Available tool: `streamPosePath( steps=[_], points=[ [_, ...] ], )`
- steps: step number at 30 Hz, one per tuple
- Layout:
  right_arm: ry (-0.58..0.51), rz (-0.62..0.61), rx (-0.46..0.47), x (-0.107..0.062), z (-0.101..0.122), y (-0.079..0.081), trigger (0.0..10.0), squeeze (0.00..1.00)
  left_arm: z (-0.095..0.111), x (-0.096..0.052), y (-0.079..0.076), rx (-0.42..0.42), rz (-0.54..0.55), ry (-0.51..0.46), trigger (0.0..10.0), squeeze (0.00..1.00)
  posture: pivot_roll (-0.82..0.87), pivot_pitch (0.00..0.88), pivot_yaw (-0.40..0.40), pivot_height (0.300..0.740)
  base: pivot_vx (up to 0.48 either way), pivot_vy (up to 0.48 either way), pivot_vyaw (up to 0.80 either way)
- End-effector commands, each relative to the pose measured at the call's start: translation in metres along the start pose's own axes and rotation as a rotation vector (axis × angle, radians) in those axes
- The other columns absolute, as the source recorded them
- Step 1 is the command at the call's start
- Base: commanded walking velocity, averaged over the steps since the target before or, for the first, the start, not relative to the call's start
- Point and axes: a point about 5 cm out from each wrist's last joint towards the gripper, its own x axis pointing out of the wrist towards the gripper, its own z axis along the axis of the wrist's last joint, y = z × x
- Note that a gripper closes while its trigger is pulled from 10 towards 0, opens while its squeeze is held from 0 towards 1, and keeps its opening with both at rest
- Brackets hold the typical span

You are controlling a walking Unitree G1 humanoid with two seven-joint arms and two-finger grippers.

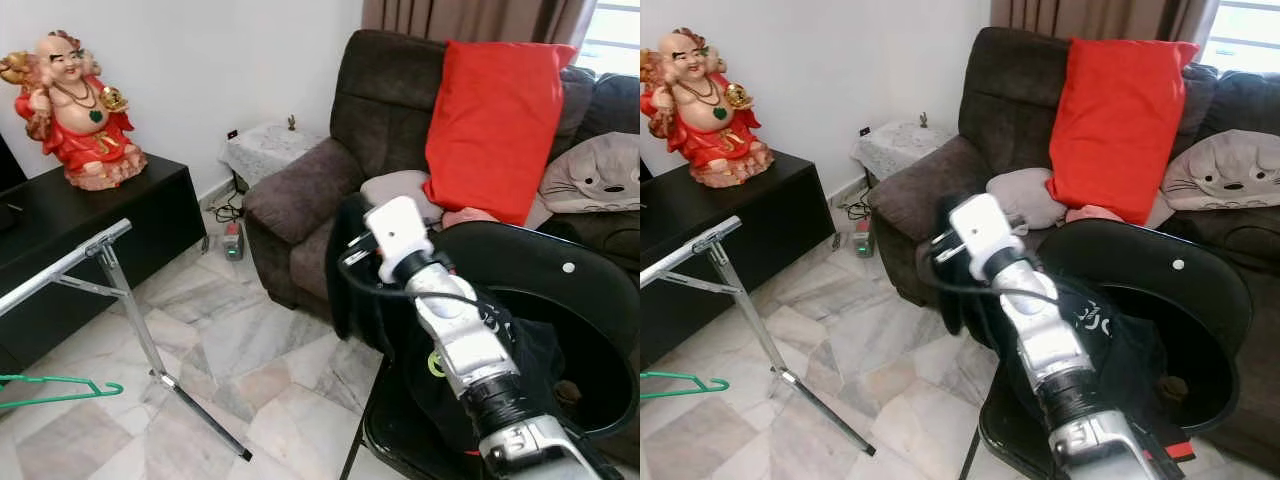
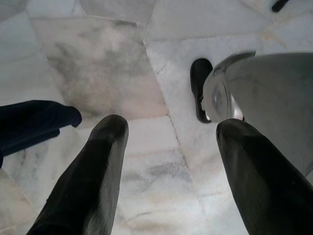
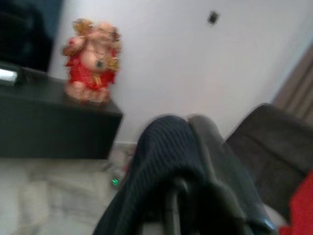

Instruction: Hang hanger

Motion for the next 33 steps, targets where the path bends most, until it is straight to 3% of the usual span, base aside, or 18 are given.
streamPosePath(
  steps=[1,2,5,11,25,33],
  points=[
    [-0.085,0.121,-0.002,0.004,0.016,0.025,10.0,0.00,-0.005,-0.001,0.002,0.011,0.000,0.026,10.0,0.00,0.01,0.000,0.056,0.740,0.000,0.000,0.00],
    [-0.082,0.151,0.000,0.004,0.013,0.038,10.0,0.00,-0.005,-0.001,0.002,0.010,-0.002,0.024,10.0,0.00,0.02,0.000,0.052,0.740,0.000,0.000,0.00],
    [-0.028,0.149,-0.020,0.004,0.001,0.051,10.0,0.00,-0.004,-0.001,0.002,0.003,-0.001,0.020,10.0,0.00,0.02,0.000,0.050,0.740,0.000,0.000,0.27],
    [0.054,0.173,-0.019,-0.005,-0.015,0.059,10.0,0.00,-0.004,-0.001,0.002,0.000,0.003,0.025,10.0,0.00,0.02,0.000,0.050,0.740,0.000,0.000,0.80],
    [0.057,0.205,-0.132,-0.007,-0.019,0.062,10.0,0.00,-0.004,-0.001,0.003,0.005,0.002,0.022,10.0,0.00,0.02,0.000,0.054,0.740,0.000,0.000,0.80],
    [0.024,0.155,-0.154,-0.003,-0.013,0.053,10.0,0.00,-0.004,-0.001,0.003,0.003,0.004,0.023,10.0,0.00,0.02,0.000,0.053,0.740,0.000,0.000,0.80]
  ],
)
